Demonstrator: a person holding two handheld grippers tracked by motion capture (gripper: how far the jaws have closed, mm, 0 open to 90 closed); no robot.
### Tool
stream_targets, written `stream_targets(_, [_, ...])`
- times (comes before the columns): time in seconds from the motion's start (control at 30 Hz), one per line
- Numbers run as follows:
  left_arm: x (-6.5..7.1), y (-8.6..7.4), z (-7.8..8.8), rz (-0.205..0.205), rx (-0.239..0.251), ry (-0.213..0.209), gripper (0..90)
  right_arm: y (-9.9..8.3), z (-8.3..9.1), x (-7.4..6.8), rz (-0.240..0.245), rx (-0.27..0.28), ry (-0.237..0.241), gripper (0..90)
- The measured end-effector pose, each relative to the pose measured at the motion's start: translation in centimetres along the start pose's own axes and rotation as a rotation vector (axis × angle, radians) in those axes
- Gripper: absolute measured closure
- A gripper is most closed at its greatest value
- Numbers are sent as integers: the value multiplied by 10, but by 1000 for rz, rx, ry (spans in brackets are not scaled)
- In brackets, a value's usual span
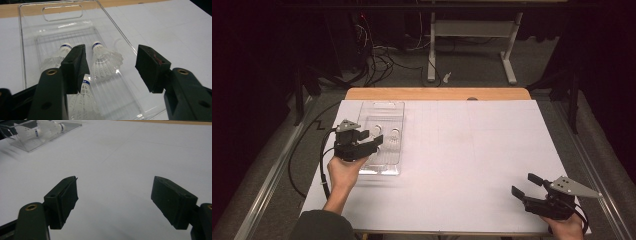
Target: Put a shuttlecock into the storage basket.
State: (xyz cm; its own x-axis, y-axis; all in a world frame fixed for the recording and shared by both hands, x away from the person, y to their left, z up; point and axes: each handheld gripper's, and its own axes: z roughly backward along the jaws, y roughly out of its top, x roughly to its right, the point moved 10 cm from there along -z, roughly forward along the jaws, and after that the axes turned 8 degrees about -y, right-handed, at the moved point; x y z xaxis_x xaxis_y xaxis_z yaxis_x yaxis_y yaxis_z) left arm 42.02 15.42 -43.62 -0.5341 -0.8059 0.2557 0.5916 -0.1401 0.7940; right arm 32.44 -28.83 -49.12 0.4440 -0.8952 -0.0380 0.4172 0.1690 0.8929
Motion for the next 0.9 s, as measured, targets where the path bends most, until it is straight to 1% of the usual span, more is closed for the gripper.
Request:
stream_targets(0.6, [3,-10,12,-18,23,-13,418,0,-1,0,-2,-3,0,216])
stream_targets(0.8, [9,-10,15,-33,37,-19,418,0,0,0,-9,-3,-3,216])
stream_targets(0.9, [11,-11,16,-39,40,-23,417,0,0,0,-2,-1,-2,216])
